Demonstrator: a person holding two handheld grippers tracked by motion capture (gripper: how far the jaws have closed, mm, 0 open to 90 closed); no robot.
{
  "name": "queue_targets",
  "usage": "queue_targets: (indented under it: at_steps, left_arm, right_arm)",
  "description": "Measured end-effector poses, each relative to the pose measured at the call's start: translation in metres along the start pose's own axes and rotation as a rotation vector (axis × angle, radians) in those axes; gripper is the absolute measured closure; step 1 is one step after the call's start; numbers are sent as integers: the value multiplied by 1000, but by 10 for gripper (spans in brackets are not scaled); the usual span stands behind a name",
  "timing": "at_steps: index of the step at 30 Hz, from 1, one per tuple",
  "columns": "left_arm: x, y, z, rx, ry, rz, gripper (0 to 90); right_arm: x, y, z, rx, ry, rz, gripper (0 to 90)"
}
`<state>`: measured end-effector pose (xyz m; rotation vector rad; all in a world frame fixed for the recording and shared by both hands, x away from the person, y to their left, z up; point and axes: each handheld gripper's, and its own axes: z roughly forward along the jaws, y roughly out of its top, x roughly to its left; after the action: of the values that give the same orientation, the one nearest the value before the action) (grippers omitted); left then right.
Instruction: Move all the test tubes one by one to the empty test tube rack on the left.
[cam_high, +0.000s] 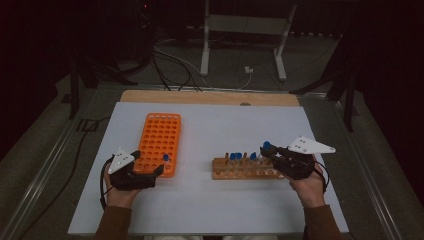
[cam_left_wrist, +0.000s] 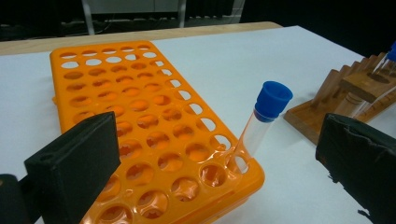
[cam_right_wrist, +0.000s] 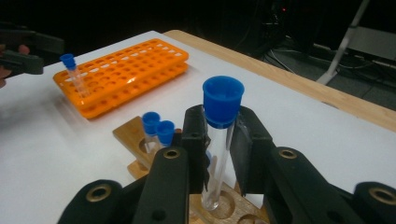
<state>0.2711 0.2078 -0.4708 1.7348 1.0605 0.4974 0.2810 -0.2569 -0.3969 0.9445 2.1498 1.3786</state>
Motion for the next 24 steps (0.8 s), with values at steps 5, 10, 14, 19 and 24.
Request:
queue_targets:
  at_steps: [5, 10, 14, 19, 24]
  left_arm:
    - [-2, 1, 0, 2, -7, 5, 6]
    - [-5, 4, -1, -8, -26, 6, 6]
    - [-9, 9, -3, -24, -38, 15, 7]
    - [-15, 15, -5, -50, -59, 27, 10]
    - [-23, 22, -7, -71, -79, 42, 11]
  right_arm:
    - [7, 4, -2, 2, 17, -20, 763]
    - [15, 7, -1, -6, 45, -26, 763]
    - [21, 9, 4, -15, 75, -27, 763]
    - [31, 15, 16, -14, 112, -38, 763]
    - [44, 23, 28, -18, 158, -46, 762]
